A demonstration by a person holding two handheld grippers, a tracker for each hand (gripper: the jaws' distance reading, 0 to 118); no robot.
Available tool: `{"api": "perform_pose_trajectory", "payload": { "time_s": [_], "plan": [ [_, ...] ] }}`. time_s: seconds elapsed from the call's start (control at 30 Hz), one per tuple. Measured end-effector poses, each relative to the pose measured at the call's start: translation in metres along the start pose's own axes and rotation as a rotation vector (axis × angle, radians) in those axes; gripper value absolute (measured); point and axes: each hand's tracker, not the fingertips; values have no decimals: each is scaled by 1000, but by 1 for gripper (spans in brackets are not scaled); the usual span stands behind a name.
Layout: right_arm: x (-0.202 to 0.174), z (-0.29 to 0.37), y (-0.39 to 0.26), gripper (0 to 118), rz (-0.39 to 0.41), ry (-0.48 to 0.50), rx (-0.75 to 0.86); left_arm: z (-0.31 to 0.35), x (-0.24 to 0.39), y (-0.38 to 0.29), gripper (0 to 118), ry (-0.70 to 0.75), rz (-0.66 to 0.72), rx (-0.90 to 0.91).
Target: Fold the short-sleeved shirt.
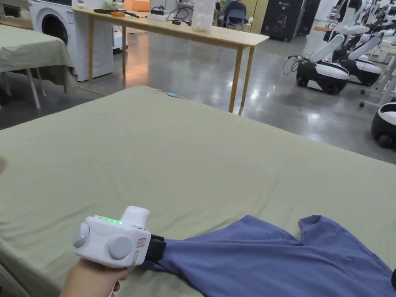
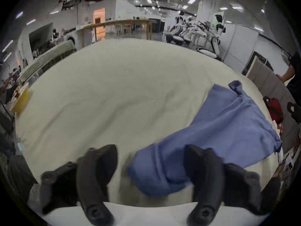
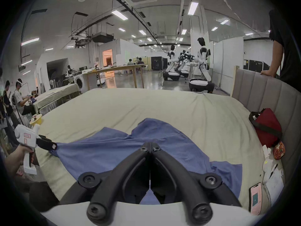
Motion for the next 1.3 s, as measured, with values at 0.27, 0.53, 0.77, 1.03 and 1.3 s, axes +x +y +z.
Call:
{"api": "perform_pose_trajectory", "payload": {
  "time_s": [0.27, 0.53, 0.77, 1.03, 1.3],
  "plan": [
    [51, -59, 23, 0, 6, -73, -132, 35, 24, 9, 0, -62, -81, 44],
    [125, -237, 33, 117, -75, -149, -413, 65, 39, 29, 0, -91, -60, 94],
    [126, -299, -8, 88, -36, -206, -568, 48, 41, 35, 0, -77, -71, 39],
    [95, -237, 11, 4, -55, -132, -477, 50, 53, 39, 0, -62, -84, 40],
    [109, -119, 81, 4, -57, -100, -114, 86, 74, 83, 0, -66, -123, 179]
  ]
}}
